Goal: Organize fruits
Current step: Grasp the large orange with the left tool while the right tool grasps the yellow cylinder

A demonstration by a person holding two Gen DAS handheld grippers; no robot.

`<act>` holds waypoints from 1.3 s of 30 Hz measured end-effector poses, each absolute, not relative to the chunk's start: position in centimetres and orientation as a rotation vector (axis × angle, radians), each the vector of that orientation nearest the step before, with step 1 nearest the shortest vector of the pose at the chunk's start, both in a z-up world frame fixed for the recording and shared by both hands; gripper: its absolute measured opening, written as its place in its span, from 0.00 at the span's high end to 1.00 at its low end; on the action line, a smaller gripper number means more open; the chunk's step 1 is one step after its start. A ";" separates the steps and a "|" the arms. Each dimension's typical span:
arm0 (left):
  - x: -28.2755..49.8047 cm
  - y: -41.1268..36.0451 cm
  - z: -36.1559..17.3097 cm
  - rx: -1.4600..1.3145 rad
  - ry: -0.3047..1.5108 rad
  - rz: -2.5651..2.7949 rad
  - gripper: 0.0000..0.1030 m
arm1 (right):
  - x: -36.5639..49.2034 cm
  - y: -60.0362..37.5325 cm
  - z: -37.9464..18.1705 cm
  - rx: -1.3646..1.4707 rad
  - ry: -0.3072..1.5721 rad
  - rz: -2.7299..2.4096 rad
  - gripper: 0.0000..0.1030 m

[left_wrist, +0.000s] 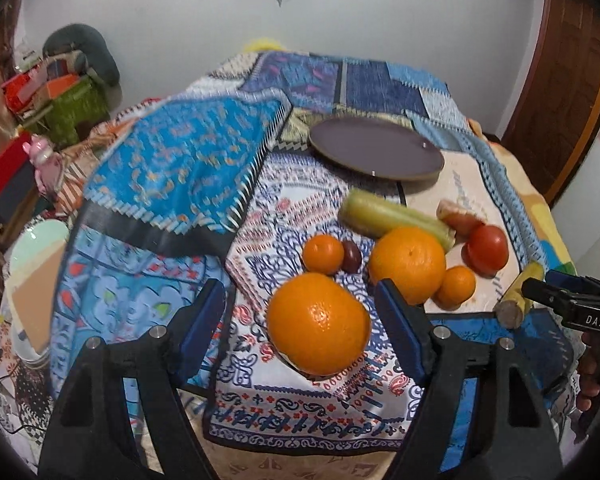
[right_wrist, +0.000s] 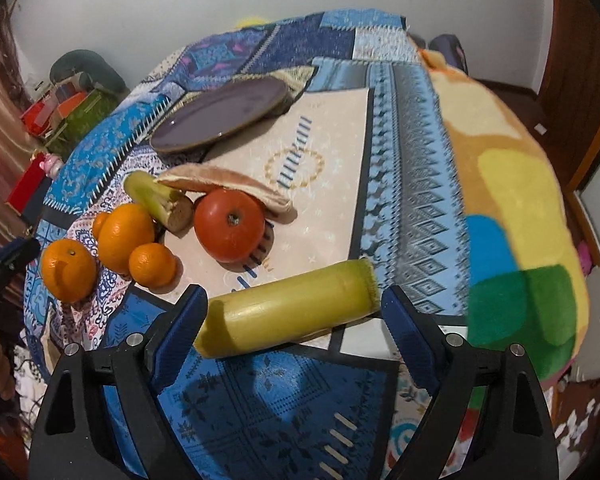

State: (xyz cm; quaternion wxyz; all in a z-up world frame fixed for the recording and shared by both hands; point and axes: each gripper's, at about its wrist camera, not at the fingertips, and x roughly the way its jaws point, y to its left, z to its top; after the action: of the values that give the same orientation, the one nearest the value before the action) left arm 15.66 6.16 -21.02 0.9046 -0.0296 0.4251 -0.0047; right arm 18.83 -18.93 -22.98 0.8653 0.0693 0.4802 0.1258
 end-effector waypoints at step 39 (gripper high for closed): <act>17.0 5.7 -24.6 -0.083 0.946 -0.070 0.35 | 21.4 -18.9 -24.4 0.170 1.060 0.285 0.53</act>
State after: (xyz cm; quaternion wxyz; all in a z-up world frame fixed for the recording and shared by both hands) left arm 16.97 5.73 -24.61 0.8888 -0.0398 0.4553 -0.0339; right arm 21.40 -18.87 -24.43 0.8498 0.0807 0.5030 0.1351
